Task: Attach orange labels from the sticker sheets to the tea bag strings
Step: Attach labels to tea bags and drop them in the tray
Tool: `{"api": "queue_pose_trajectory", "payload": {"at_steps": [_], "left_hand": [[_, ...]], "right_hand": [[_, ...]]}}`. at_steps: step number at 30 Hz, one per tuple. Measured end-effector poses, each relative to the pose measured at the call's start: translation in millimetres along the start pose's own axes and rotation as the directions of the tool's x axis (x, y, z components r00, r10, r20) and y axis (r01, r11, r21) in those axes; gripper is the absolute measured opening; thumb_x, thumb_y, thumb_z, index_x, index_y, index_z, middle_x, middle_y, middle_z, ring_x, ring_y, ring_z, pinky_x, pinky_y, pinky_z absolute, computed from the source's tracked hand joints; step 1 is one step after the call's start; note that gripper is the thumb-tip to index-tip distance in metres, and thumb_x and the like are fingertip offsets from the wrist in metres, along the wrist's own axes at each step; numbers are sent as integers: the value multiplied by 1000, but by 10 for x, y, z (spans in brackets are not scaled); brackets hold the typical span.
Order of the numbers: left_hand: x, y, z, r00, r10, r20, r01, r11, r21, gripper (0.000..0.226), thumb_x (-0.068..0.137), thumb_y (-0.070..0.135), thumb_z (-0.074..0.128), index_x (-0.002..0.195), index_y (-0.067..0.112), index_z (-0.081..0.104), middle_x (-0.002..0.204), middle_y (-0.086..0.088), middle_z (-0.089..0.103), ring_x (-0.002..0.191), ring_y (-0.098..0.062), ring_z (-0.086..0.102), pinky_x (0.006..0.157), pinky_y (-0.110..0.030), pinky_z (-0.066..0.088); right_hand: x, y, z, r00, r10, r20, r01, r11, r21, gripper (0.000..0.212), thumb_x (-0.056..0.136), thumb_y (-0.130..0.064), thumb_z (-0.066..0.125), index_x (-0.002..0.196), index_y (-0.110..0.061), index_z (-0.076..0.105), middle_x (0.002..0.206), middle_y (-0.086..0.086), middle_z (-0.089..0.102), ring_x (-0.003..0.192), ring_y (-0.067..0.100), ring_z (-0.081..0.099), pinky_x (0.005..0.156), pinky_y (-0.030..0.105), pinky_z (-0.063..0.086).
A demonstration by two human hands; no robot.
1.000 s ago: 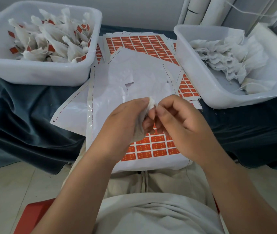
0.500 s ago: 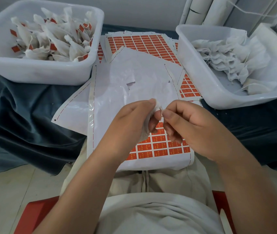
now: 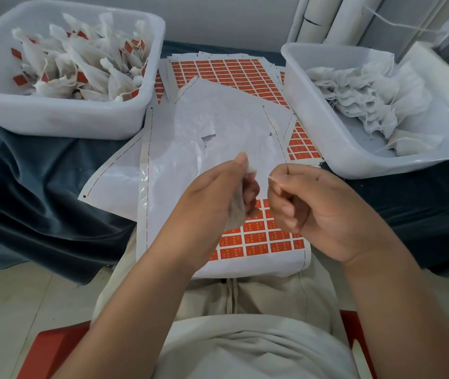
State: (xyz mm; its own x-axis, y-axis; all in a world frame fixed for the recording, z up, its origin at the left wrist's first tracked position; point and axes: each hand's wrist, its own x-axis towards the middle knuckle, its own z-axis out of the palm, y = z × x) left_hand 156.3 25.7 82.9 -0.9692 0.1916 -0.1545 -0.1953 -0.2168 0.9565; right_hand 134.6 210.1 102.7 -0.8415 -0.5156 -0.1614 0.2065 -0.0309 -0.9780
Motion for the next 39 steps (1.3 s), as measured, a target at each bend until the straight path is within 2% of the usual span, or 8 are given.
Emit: {"api": "queue_pose_trajectory", "payload": {"at_steps": [3,11,19,25,28,31,35,39], "left_hand": [[-28,16,-1,995,88,55,-91,994,64,33,90,58,64,73,30,62,74,3,50,72,-12,50,76,-30,51],[11,-25,5,988,149,-31,-146,986,81,27,110,37,50,99,13,57,71,-2,65,61,-13,57,62,-27,50],[25,13,-36,978,164,-127,-154,984,84,28,106,36,54,85,20,63,69,0,70,55,-9,58,55,-20,49],[11,-24,-53,935,296,-196,-235,930,283,24,101,42,63,89,24,74,82,9,76,77,-7,72,64,-18,58],[7,-43,-25,940,306,-150,-238,905,352,24,102,40,62,88,26,76,83,14,76,81,-5,72,67,-11,53],[1,-38,-36,940,322,-116,-245,870,429,22,102,40,61,87,31,74,83,18,75,81,-1,71,65,-7,49],[-20,25,-73,932,355,-67,-278,824,494,22,101,44,60,85,36,73,84,22,75,84,-1,72,68,-8,53],[-29,49,-77,943,332,-32,-267,808,526,25,98,50,59,90,32,75,87,21,75,85,-4,72,68,-18,60]], "right_hand": [[35,58,56,1000,7,-2,-7,999,37,34,100,-23,51,68,-20,59,59,0,50,51,13,44,50,22,41],[63,107,86,998,-30,56,21,987,158,27,95,-27,55,70,-21,61,58,-3,51,48,9,45,51,21,42],[59,59,13,983,-75,165,-18,867,498,22,91,-21,70,72,-19,60,54,-10,49,44,1,44,46,16,41],[67,80,63,995,-97,-5,86,854,513,20,92,-28,66,73,-20,64,104,-1,72,82,9,65,55,18,48],[57,10,93,999,-36,20,13,732,681,20,95,-22,58,76,-18,62,91,-5,69,58,3,57,44,13,41],[-5,-116,44,993,116,-17,-76,745,663,16,94,-18,54,77,-19,54,77,-10,59,41,3,41,38,11,31],[-109,-221,9,992,128,-6,-95,769,633,14,90,-18,56,79,-20,47,75,-11,56,44,4,26,38,13,25],[-88,-225,33,988,67,-142,12,872,489,18,90,-21,54,71,-21,54,73,-8,56,46,3,34,45,15,23]]}}
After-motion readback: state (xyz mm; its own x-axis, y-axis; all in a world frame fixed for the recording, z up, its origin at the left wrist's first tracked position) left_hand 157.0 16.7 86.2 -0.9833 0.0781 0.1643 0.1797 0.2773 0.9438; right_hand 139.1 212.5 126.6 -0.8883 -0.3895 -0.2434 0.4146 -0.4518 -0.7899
